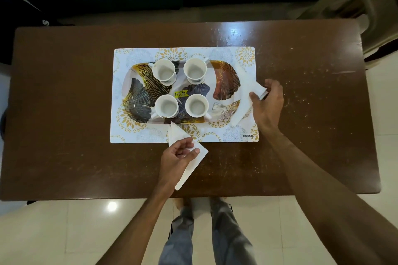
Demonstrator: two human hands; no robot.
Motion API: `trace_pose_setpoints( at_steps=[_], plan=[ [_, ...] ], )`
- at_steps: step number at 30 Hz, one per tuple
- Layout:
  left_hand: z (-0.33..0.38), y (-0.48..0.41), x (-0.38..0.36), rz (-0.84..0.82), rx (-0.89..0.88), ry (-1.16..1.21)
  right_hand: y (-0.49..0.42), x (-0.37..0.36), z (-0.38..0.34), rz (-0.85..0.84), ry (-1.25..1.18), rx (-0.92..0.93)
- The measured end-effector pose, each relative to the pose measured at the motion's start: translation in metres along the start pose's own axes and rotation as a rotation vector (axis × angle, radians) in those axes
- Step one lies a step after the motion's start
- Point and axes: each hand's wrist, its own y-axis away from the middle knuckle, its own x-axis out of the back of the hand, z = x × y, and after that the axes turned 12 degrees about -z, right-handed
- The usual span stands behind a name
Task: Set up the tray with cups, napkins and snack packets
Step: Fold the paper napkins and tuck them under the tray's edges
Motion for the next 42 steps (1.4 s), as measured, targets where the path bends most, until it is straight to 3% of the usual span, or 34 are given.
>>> trace_pose_setpoints(
  at_steps=[13,18,22,26,34,37,42],
  plan=[
    [0.003,0.003,-0.002,0.005,-0.003,0.014,-0.009,-0.007,0.002,-0.026,0.025,-0.018],
    [0.004,0.006,-0.002,0.002,-0.011,0.02,0.012,-0.009,0.006,0.033,0.273,0.111],
    [0.002,0.009,0.001,0.003,-0.026,0.031,0.018,-0.019,0.005,-0.105,0.425,0.151],
    [0.002,0.009,0.002,0.001,-0.033,0.011,0.016,-0.02,0.005,-0.125,0.327,0.122],
    [0.003,0.02,0.003,0.077,-0.069,-0.038,0.079,-0.029,-0.011,0.062,0.246,0.173],
    [-0.002,0.024,0.003,0.169,-0.066,-0.141,0.127,-0.054,-0.014,-0.037,0.17,0.158],
    [-0.013,0.027,0.008,0.376,-0.028,-0.281,0.173,-0.09,-0.012,-0.361,0.175,0.105]
  ],
)
